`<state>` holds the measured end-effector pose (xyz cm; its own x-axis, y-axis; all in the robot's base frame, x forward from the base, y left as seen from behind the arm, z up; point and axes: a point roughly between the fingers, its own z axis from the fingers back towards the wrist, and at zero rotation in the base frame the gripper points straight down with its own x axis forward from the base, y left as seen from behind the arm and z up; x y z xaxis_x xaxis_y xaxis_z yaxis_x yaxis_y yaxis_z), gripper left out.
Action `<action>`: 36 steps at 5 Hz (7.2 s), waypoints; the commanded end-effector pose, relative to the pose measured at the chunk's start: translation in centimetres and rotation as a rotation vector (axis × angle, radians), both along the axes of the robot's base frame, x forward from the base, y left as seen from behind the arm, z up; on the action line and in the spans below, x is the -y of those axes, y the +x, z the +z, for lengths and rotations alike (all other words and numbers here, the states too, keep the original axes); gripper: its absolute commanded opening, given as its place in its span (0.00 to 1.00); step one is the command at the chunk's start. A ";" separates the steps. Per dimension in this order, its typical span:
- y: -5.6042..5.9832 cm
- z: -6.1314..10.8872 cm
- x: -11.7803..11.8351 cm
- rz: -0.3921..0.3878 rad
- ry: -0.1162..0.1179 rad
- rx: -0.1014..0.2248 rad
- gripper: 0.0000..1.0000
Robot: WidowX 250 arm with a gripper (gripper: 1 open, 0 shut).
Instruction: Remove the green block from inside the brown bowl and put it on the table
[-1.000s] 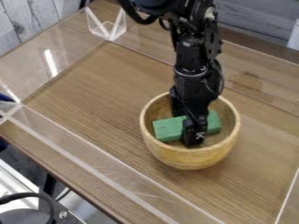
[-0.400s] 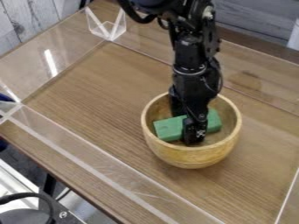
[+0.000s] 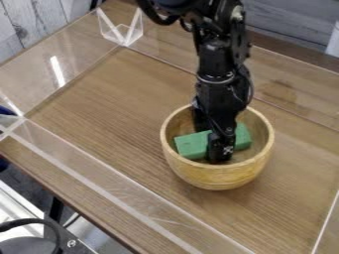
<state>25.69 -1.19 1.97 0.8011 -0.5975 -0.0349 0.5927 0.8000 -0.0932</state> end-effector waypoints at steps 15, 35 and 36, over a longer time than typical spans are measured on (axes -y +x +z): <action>0.7 3.6 -4.0 0.198 0.037 0.033 0.00; 1.0 2.9 -2.7 0.174 0.021 0.065 0.00; 1.2 3.7 -2.7 0.187 0.024 0.078 0.00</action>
